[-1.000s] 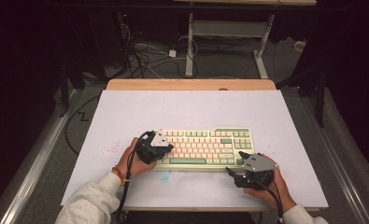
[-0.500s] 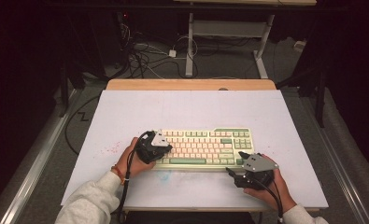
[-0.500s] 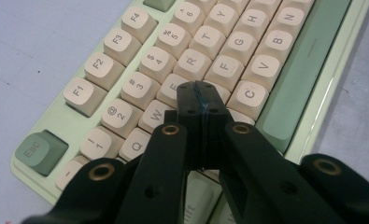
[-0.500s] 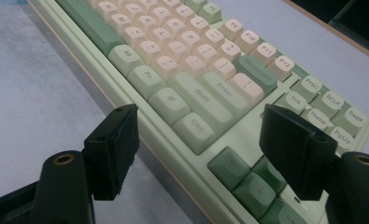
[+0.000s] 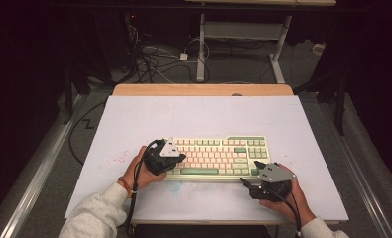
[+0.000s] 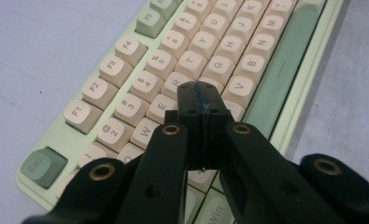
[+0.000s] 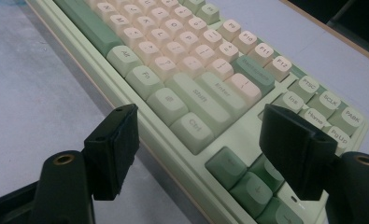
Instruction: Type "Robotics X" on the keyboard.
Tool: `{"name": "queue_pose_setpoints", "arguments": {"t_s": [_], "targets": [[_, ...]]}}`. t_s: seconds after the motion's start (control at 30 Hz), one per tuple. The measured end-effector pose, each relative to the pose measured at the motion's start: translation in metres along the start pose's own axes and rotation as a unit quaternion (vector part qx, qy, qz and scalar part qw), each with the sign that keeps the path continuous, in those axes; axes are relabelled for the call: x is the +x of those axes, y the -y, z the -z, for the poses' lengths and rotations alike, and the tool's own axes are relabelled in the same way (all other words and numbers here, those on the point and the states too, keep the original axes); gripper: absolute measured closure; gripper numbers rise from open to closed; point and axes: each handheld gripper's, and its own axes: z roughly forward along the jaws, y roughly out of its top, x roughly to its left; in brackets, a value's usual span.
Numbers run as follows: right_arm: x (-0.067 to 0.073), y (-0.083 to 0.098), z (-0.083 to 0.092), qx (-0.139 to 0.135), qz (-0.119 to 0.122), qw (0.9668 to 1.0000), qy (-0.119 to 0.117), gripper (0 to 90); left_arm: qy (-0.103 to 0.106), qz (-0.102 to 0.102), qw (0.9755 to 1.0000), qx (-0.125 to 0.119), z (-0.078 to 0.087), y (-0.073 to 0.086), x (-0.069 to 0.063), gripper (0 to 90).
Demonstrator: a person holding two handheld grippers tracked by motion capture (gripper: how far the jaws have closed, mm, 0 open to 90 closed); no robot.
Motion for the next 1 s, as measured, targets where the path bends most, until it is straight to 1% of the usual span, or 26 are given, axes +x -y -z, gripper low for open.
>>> {"name": "queue_pose_setpoints", "arguments": {"t_s": [0.2, 0.57, 0.9, 0.93, 1.0], "targets": [[0.0, 0.0, -0.001, 0.0, -0.006, 1.0, -0.004, 28.7, 0.007, -0.005, 0.9999, -0.007, 0.004, -0.003, -0.003, 87.7], [-0.001, 0.0, 0.0, 0.0, -0.006, 1.0, -0.004, 28.7, 0.007, -0.016, 0.9997, -0.02, 0.01, -0.009, -0.011, 87.7], [0.0, 0.0, 0.0, -0.002, -0.006, 1.0, -0.007, 28.5, 0.021, -0.028, 0.9992, -0.017, 0.007, -0.014, -0.018, 87.7], [0.0, 0.0, 0.0, -0.002, -0.007, 1.0, -0.007, 28.5, 0.024, -0.029, 0.9991, -0.017, 0.007, -0.014, -0.019, 87.7], [0.0, 0.0, 0.0, -0.002, -0.006, 1.0, -0.007, 28.5, 0.024, -0.032, 0.999, -0.02, 0.008, -0.016, -0.02, 87.7]]}}
